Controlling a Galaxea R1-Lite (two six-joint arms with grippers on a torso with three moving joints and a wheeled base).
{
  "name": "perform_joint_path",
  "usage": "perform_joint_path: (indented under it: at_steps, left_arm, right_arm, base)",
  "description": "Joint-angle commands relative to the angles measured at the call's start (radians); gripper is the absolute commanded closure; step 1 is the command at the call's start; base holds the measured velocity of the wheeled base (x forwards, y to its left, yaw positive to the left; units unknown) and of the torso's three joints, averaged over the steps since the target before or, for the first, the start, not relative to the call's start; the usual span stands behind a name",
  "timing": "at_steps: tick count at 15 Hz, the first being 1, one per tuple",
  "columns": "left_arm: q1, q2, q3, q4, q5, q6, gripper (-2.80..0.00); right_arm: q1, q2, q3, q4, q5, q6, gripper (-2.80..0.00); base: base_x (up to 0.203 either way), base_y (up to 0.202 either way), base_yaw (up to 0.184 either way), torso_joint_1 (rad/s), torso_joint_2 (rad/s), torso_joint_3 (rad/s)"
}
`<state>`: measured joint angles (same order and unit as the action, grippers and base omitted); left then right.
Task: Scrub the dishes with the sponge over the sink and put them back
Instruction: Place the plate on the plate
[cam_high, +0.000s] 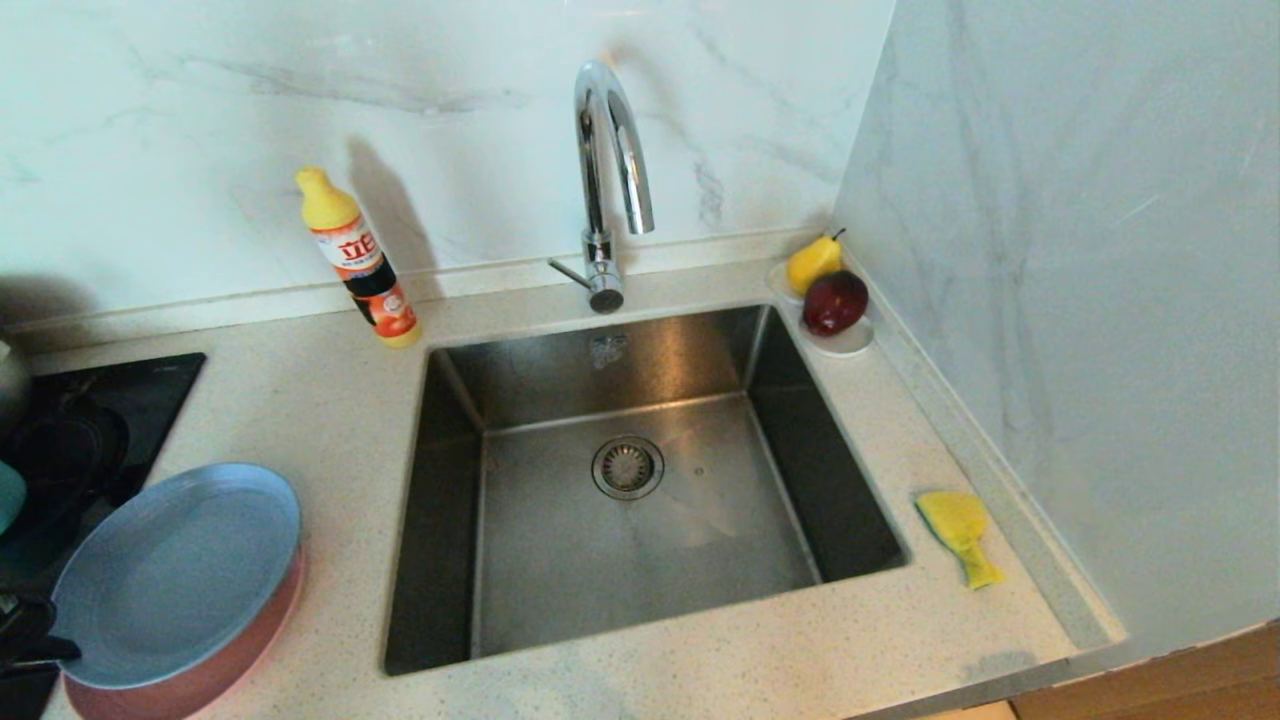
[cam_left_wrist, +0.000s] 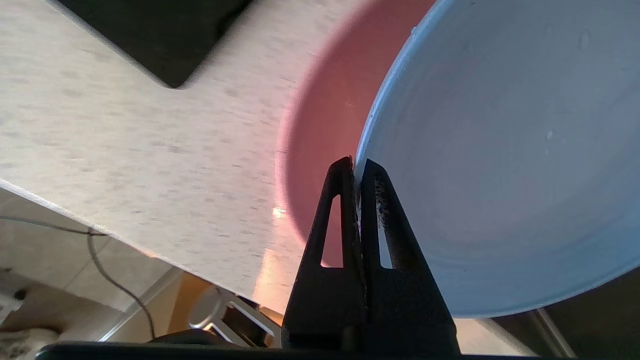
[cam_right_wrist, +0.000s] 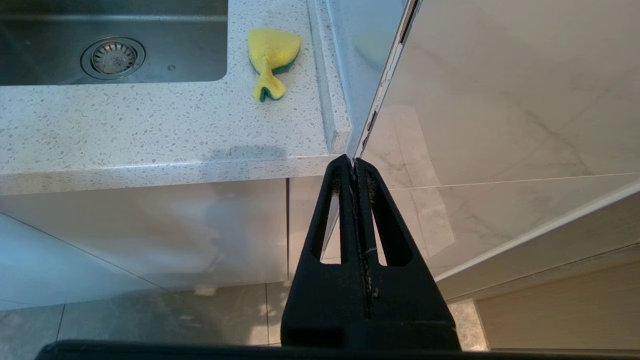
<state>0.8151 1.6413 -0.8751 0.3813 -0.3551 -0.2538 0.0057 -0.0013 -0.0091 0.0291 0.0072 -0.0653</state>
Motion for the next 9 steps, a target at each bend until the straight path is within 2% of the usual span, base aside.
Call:
perform_joint_path:
  at_steps: [1,9]
  left_arm:
    - [0.018,0.012,0.001,0.001,0.002,-0.001,0.00]
    - [0.037,0.048,0.061,-0.053,-0.005,0.033,0.00]
  right_arm:
    - [0.000,0.000,0.000,0.000,0.000,-0.001,0.00]
    - [0.000,0.000,0.000,0.000,0.000,-0.001,0.00]
  base:
    - [0.000,0.000,0.000,0.000,0.00,0.000]
    - [0.000,0.000,0.000,0.000,0.00,0.000]
